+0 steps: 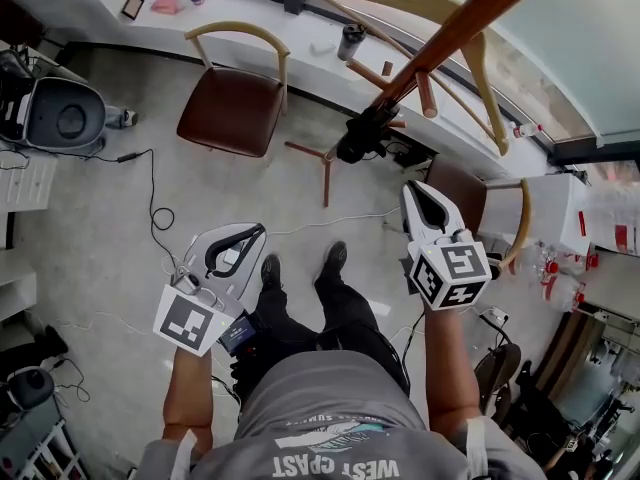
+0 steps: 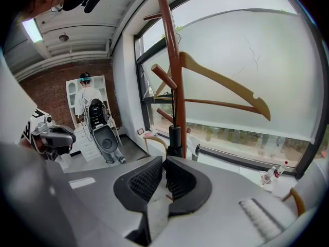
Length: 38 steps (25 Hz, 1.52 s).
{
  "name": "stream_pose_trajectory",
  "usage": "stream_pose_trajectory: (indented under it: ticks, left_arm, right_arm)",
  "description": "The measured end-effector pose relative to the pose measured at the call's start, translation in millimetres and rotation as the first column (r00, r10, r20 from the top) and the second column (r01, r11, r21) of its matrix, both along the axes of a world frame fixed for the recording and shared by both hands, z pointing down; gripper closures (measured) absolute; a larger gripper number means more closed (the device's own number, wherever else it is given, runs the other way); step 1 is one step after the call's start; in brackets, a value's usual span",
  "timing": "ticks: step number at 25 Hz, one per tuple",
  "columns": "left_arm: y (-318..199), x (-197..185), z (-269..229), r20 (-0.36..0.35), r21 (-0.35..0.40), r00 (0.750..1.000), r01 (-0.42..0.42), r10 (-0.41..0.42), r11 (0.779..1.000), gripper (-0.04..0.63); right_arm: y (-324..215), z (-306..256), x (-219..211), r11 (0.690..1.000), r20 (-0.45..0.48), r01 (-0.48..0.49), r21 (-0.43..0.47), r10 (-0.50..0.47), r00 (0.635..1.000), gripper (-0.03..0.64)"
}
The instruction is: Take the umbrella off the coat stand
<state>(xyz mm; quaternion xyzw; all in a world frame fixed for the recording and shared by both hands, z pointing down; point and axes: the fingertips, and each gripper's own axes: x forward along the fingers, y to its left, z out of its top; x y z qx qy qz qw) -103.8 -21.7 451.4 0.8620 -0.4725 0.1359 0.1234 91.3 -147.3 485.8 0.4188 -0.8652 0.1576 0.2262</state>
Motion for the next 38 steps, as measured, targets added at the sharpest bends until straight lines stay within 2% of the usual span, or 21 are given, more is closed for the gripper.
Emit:
stream_pose_trajectory:
  ticks: [25,32,38]
  left_arm:
    - [-26,-15,50,-0.027,-0.071,0.999,0.015,-0.017,0.997,0.594]
    - [-22,-20,60,-0.029,-0.087,0.999,0.024,-0.026,0.996,0.594]
    - [-18,-22,66,-0.032,-0.095,0.999,0.029,-0.032,0.995,0.594]
  right_arm:
    - [-50,73,-36,0.996,-0.046,0.015,-0.090,-0.020,0.999,0.557]
    - [-53,92,-43,0.994,-0.061,0.006,-0.114,-0.013,0.998,0.520]
    - [-60,100,-46,0.993,-0.059,-0.025,-0.113,0.018,0.998,0.460]
